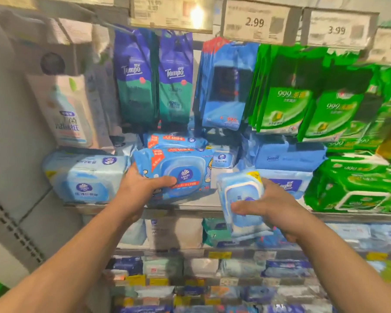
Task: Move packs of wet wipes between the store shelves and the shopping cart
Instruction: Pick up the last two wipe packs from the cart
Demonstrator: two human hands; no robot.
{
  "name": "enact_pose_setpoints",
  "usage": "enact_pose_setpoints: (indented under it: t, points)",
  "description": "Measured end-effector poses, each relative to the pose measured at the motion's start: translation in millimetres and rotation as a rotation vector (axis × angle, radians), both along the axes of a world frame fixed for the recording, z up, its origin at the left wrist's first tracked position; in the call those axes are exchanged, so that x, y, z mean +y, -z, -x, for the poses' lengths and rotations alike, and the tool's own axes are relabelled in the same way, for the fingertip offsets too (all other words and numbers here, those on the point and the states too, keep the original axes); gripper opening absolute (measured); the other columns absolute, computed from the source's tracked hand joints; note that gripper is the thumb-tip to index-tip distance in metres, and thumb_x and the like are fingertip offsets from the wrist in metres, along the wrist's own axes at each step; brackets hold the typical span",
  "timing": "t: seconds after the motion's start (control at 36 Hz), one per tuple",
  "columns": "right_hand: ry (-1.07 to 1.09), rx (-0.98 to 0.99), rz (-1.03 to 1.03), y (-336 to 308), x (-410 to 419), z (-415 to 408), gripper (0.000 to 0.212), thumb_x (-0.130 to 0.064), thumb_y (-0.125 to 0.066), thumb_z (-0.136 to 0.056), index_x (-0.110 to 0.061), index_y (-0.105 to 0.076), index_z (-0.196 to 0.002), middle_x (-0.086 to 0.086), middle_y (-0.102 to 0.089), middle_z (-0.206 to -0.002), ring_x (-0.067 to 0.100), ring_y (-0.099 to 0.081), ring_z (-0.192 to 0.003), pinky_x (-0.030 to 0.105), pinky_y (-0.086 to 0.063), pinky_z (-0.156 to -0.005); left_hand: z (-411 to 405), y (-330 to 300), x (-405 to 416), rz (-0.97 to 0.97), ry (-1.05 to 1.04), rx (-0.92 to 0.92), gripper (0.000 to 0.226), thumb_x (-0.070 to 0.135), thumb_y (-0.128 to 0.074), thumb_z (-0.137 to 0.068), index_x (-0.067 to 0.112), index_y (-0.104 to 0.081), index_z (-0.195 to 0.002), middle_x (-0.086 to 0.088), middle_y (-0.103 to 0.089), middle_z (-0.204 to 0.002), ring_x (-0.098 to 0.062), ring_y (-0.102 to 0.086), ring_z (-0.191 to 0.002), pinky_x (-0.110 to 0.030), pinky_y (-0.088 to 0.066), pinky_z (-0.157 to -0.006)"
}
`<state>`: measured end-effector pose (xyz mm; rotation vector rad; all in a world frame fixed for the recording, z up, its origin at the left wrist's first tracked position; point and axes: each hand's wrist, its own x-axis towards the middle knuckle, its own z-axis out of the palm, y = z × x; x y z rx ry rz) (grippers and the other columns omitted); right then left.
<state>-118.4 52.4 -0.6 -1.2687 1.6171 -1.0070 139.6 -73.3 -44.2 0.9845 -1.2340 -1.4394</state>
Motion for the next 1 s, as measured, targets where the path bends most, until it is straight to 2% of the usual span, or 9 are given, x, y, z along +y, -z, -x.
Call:
enact_pose_setpoints:
  t: [0.08,0.14,0.25,0.36,0.53,0.64,0.78,0.92,1.0]
  points:
    - [0.007,0.147,-0.001,2,-23,4,0.068,-0.03,-0.097,-0.049,-0.024,-0.067,-0.109,-0.009,-0.077,-0.092,0.004,-0.072,-0.08,0.019,-0.055,-0.069,6,4,-9,0.038,-0.039,-0.042,0.064,-0.005,-0.088,-0.059,0.01,-0.065,-0.116,-0.008,-0.077,-0.105,-0.029,-0.075,-0.095,-0.048,-0.06,-0.084]
    - [-0.034,0.188,0.012,3,-35,8,0.073,-0.028,-0.098,-0.046,-0.022,-0.067,-0.112,-0.009,-0.077,-0.097,0.01,-0.073,-0.088,0.026,-0.057,-0.078,8,6,-12,0.067,-0.04,-0.077,0.057,-0.008,-0.083,-0.065,0.011,-0.065,-0.116,-0.007,-0.077,-0.107,-0.028,-0.074,-0.098,-0.048,-0.058,-0.088]
    - [-0.144,0.18,0.047,-1,-47,9,0.046,0.006,-0.09,-0.066,-0.009,-0.067,-0.102,-0.008,-0.074,-0.077,0.004,-0.065,-0.065,0.017,-0.051,-0.062,6,11,-17,0.088,-0.041,-0.147,0.069,0.003,-0.09,-0.06,0.011,-0.062,-0.123,-0.008,-0.074,-0.115,-0.03,-0.071,-0.105,-0.053,-0.055,-0.095]
    - [-0.169,0.331,0.048,-7,-55,5,0.053,-0.016,-0.097,-0.059,-0.019,-0.066,-0.102,-0.012,-0.073,-0.074,-0.001,-0.063,-0.057,0.012,-0.047,-0.055,4,12,-13,0.099,-0.158,-0.303,0.082,0.02,-0.093,-0.05,0.017,-0.058,-0.123,0.0,-0.076,-0.109,-0.019,-0.073,-0.098,-0.048,-0.058,-0.092]
    - [-0.171,0.369,-0.015,-14,-57,9,0.061,-0.031,-0.098,-0.056,-0.026,-0.062,-0.106,-0.01,-0.074,-0.087,-0.001,-0.068,-0.069,0.013,-0.051,-0.061,10,-5,-6,0.293,-0.32,-0.473,0.107,0.01,-0.091,-0.067,0.021,-0.027,-0.151,0.008,-0.051,-0.133,0.011,-0.061,-0.096,-0.003,-0.046,-0.081]
    - [-0.173,0.343,-0.03,-15,-58,13,0.062,-0.032,-0.097,-0.053,-0.024,-0.067,-0.106,-0.007,-0.077,-0.086,0.01,-0.072,-0.077,0.03,-0.059,-0.073,15,-28,-5,0.576,-0.325,-0.842,0.108,0.031,-0.092,-0.065,0.023,-0.03,-0.153,0.004,-0.05,-0.143,-0.012,-0.046,-0.13,-0.026,-0.036,-0.108]
    - [-0.191,0.32,-0.005,-17,-58,15,0.057,-0.025,-0.097,-0.058,-0.022,-0.067,-0.106,-0.007,-0.078,-0.086,0.008,-0.073,-0.075,0.024,-0.057,-0.068,30,-50,-15,0.737,-0.199,-1.485,0.113,0.076,-0.073,-0.058,0.022,-0.035,-0.15,-0.008,-0.057,-0.136,-0.03,-0.051,-0.126,-0.042,-0.038,-0.108]
    - [-0.191,0.31,-0.014,-16,-60,18,0.067,-0.034,-0.097,-0.049,-0.021,-0.067,-0.108,-0.004,-0.079,-0.09,0.018,-0.075,-0.085,0.042,-0.061,-0.086,40,-57,-33,0.629,-0.047,-1.613,0.106,0.08,-0.07,-0.051,0.024,-0.043,-0.137,-0.002,-0.066,-0.116,-0.028,-0.062,-0.107,-0.038,-0.047,-0.083]
    - [-0.196,0.298,-0.017,-16,-61,19,0.075,-0.038,-0.095,-0.043,-0.02,-0.067,-0.11,-0.002,-0.079,-0.091,0.023,-0.075,-0.087,0.047,-0.06,-0.088,40,-59,-42,0.573,0.034,-1.661,0.102,0.076,-0.073,-0.05,0.026,-0.044,-0.135,0.001,-0.064,-0.118,-0.026,-0.063,-0.106,-0.038,-0.052,-0.083]
